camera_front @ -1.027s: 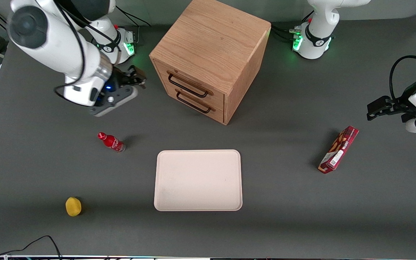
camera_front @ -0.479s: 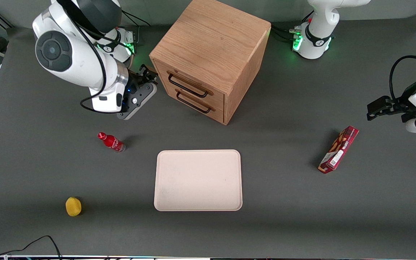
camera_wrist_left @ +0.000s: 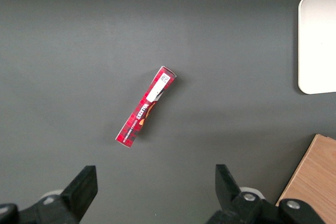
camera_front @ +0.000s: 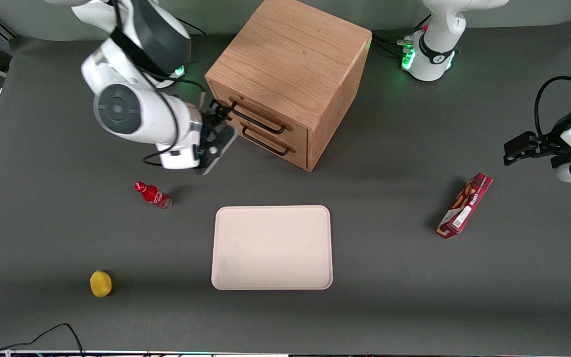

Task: Open upper drawer
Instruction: 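Hook the right gripper onto the upper drawer's black bar handle, then pull the upper drawer outward by its handle with the right gripper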

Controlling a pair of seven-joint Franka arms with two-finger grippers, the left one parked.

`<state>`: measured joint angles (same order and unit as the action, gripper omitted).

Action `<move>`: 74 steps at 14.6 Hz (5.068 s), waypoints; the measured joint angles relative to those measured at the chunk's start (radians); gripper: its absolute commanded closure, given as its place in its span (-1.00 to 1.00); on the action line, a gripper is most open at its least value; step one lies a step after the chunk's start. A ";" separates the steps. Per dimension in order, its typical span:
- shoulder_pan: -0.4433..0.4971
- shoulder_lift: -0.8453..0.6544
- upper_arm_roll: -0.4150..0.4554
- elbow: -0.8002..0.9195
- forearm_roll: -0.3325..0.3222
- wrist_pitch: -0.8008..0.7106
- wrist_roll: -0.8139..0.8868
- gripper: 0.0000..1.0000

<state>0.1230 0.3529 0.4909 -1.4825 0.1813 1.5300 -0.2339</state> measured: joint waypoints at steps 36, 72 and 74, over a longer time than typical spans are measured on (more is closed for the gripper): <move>0.099 0.045 0.016 -0.132 -0.066 0.194 -0.041 -1.00; 0.062 0.069 -0.011 -0.182 -0.067 0.302 -0.045 -1.00; 0.053 0.070 -0.011 -0.173 -0.067 0.303 -0.048 -1.00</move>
<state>0.1759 0.4224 0.4798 -1.6552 0.1145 1.8326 -0.2814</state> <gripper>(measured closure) 0.000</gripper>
